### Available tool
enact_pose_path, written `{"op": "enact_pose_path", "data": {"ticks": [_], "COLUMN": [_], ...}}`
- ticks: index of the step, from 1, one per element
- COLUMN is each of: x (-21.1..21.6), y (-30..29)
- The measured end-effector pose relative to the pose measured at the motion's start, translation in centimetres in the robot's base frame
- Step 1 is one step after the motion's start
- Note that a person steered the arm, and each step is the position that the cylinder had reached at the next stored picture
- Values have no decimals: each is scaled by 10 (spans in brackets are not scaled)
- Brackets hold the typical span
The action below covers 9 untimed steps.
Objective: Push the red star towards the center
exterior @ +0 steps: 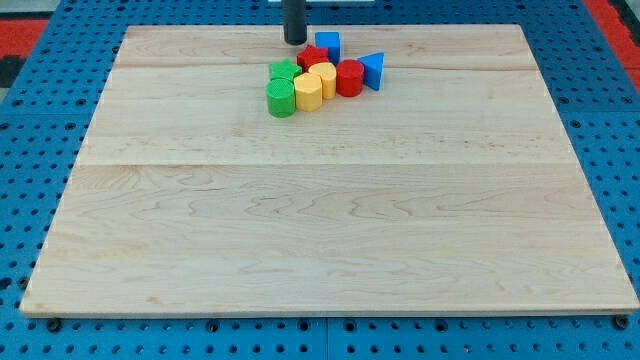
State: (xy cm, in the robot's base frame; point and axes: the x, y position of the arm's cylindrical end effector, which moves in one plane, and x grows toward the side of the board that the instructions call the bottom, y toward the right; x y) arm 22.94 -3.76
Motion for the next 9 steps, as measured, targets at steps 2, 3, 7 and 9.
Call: {"op": "enact_pose_path", "data": {"ticks": [2,3,7,9], "x": [41,60,115,104], "y": [2,9,6,0]}}
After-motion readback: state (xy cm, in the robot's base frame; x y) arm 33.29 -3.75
